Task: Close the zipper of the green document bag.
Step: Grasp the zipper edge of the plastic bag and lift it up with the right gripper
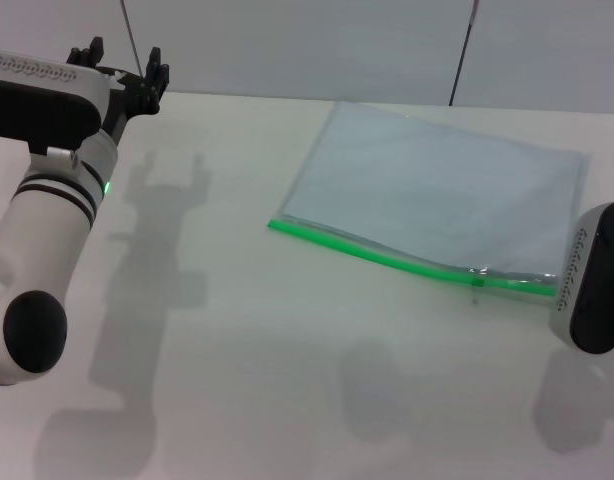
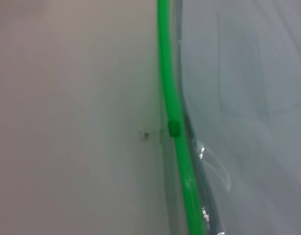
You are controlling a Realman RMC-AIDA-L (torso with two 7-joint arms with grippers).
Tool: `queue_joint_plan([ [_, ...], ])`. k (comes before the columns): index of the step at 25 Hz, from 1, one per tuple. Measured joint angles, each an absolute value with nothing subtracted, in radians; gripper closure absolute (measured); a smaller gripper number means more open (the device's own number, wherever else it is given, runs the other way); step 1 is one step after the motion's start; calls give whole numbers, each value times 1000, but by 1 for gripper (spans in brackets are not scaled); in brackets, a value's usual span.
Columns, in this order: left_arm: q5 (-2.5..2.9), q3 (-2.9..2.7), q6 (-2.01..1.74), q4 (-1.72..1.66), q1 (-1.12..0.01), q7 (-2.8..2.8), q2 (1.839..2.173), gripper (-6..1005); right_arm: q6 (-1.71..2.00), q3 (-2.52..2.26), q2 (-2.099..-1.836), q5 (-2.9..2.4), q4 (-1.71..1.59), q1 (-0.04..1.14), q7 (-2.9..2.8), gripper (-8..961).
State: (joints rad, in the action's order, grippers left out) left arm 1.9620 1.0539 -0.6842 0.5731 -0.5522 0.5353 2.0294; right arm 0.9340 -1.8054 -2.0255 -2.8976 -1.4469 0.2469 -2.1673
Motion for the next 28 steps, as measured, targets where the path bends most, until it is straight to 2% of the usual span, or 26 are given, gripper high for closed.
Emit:
queue_joint_plan([
  [28, 1962, 1054, -684, 572, -560, 532, 2031, 300, 839, -1793, -2025, -2898, -1386, 306, -2234, 368],
])
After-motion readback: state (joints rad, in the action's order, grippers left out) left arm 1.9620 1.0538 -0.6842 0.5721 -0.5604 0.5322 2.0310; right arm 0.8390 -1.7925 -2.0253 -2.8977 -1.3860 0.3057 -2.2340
